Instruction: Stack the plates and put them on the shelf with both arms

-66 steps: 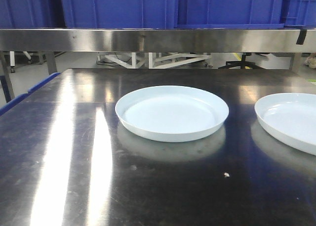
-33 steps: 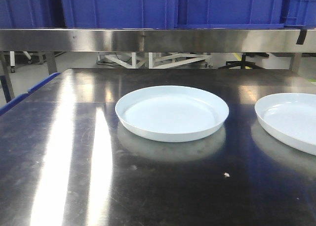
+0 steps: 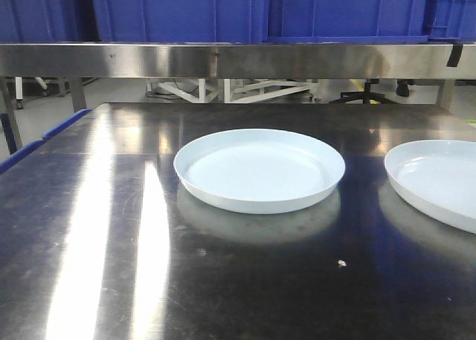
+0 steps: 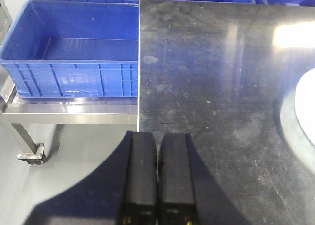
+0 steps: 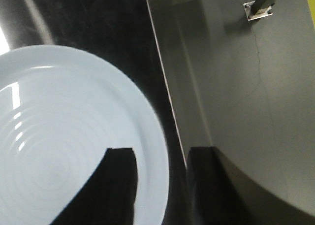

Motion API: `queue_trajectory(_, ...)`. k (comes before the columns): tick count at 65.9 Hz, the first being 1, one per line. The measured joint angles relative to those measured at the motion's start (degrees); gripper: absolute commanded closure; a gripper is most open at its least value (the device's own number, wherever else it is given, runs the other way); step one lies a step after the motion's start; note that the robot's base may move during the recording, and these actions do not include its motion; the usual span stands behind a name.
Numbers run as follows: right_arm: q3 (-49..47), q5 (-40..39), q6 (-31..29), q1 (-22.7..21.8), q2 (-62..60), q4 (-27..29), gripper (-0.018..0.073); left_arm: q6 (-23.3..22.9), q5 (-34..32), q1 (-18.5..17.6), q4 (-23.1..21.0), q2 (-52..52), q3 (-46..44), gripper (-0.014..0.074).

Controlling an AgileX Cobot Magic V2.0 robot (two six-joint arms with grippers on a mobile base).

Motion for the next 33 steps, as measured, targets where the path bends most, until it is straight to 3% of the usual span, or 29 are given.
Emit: queue_trajectory(33,-2.34,-0.5,0.0,0.0,10.59,-2.77,0.0188,0.0,0.0,0.0,0.0,0.0,0.0,0.0507)
